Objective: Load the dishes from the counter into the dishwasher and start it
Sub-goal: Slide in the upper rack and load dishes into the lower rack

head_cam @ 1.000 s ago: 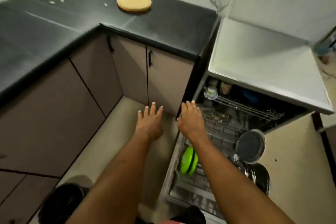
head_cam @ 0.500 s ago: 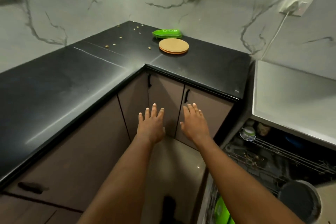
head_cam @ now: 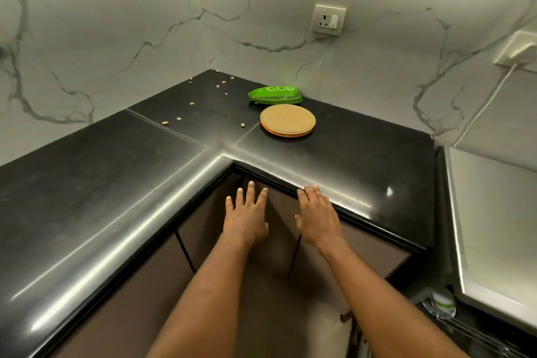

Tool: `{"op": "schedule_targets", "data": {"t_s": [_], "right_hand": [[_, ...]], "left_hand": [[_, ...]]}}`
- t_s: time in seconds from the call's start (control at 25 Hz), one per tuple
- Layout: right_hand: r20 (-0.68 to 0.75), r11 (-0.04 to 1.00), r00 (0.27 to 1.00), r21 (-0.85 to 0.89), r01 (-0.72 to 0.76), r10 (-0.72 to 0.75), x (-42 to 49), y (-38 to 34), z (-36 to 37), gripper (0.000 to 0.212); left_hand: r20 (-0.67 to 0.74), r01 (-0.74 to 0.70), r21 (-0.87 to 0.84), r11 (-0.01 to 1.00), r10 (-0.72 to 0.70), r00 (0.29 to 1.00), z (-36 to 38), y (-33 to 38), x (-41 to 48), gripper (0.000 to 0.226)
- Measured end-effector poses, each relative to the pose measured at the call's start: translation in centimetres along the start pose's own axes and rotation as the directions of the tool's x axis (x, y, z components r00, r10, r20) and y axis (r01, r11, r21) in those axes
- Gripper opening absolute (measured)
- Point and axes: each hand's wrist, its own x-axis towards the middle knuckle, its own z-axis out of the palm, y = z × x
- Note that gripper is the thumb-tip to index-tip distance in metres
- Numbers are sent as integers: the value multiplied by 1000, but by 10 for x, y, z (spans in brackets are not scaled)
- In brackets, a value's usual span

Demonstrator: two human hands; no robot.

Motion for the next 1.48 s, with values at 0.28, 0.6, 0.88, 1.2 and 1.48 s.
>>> {"op": "schedule_targets", "data": {"t_s": [0.28,0.6,0.88,1.2,1.48], "right_hand": [[40,999,999,-23,36,-35,115,9,7,65],[106,995,992,-80,-66,74,244,10,18,66],[155,980,974,-131,-148,168,328,13,41,63],[368,949,896,-274,-153,251,419,10,62,80],[395,931,916,-356,83,70,437,2,38,43]], "left_hand": [[72,21,23,1000,-23,997,-19,-29,108,97],[196,-81,68,994,66,978,-53,-62,260,104],[482,-151,118,982,76,873,-56,-72,362,134],[606,-139,115,984,42,794,-49,-66,388,140],[611,-149,107,983,54,789,-49,-67,390,140]]}}
